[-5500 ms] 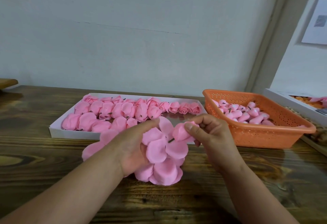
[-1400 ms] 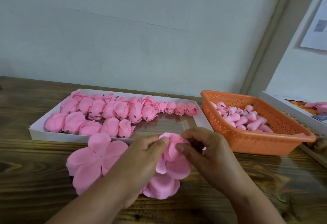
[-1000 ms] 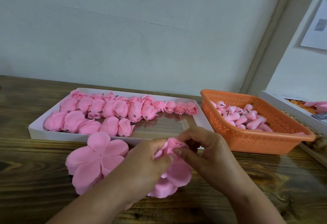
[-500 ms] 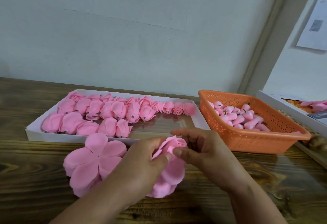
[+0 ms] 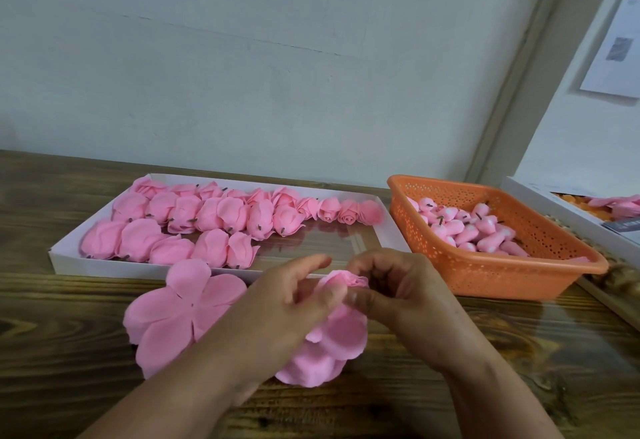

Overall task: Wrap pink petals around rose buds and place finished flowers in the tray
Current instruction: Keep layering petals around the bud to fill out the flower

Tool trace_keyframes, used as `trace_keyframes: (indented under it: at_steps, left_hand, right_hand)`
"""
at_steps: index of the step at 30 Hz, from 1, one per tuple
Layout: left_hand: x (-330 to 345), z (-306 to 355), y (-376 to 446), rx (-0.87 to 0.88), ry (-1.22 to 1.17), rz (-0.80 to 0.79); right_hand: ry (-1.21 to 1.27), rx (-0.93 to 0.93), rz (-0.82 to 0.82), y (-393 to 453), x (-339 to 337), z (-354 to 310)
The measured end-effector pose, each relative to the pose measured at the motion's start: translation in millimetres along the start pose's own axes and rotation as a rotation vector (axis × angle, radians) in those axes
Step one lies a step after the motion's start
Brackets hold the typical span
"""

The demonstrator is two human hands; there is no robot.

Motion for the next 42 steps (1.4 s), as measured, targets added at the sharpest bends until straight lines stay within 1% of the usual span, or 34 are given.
trace_keyframes:
  at_steps: [1, 2, 3, 4, 7, 9, 12, 16, 19, 22, 28, 30, 32, 36, 38, 40, 42]
  left_hand:
    - [1.8, 1.2, 0.0, -0.066, -0.163, -0.023]
    - [0.5, 0.6, -0.5, -0.145, -0.321, -0.004]
    - [-1.6, -1.2, -1.4, -0.217, -0.426, 0.025]
    - [-2.7, -2.2, -2.1, -0.264, -0.454, 0.032]
    - [1.9, -2.2, -3.2, -0.281, -0.35, -0.052]
    - [1.4, -3.3, -3.7, -0.29, -0.327, -0.071]
    - [1.0, -4.7, -3.1, -0.287, -0.343, -0.074]
    - [-1.6, -8.5, -0.9, -0.293, -0.353, -0.049]
    - [-1.2, -8.7, -0.8, -0.291, -0.352, -0.08]
    - [0.9, -9.1, -0.1, -0.25, -0.308, -0.094]
    - [-2.1, -8.2, 0.7, -0.105, -0.096, -0.016]
    - [-0.6, -8.7, -0.3, -0.117, -0.113, -0.018]
    - [-1.3, -10.8, 1.7, -0.163, -0.196, -0.029]
    - [-5.8, -8.0, 7.4, -0.225, -0.386, -0.036]
    - [-3.8, -5.8, 7.0, -0.22, -0.374, -0.09]
    - [-1.5, -5.9, 5.7, -0.2, -0.323, -0.142]
    - [-2.2, -7.6, 5.5, -0.19, -0.284, -0.155]
  right_hand:
    - [0.035, -0.001, 0.01, 0.0, -2.7, 1.1]
    - [0.068, -0.006, 0.011, -0.3, -4.7, 1.4]
    - [0.085, -0.016, -0.002, -0.7, -4.9, 0.8]
    - [0.087, -0.03, -0.029, -1.1, -3.5, -0.3]
    - [0.059, -0.06, -0.109, -2.4, 3.1, -3.1]
    - [0.059, -0.059, -0.122, -2.8, 3.8, -4.2]
    - [0.091, -0.037, -0.115, -2.9, 4.5, -4.5]
    - [0.039, -0.022, -0.072, -1.6, 7.0, -4.6]
    - [0.05, -0.002, -0.037, -1.3, 5.3, -4.3]
    - [0.063, -0.002, -0.037, -2.3, 4.5, -6.4]
    - [0.033, 0.018, -0.057, -2.4, 7.8, -6.8]
    - [-0.002, 0.024, -0.049, -2.0, 7.2, -5.2]
    - [0.011, 0.049, -0.009, -1.7, 3.2, -2.4]
    - [0.174, 0.088, 0.139, -1.3, -9.5, 3.4]
    - [0.215, 0.108, 0.159, -0.7, -11.5, 6.3]
    - [0.232, 0.119, 0.141, -0.1, -10.1, 7.8]
    - [0.234, 0.113, 0.122, -0.1, -8.6, 7.7]
Point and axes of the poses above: each hand's wrist, its own y-axis towards the middle knuckle, its own x-axis out of the palm, z = x × y, the point moved 6 cm from there along y, towards the middle knuckle, and after that the axes turned 13 degrees about -y, right-handed, at the moved point
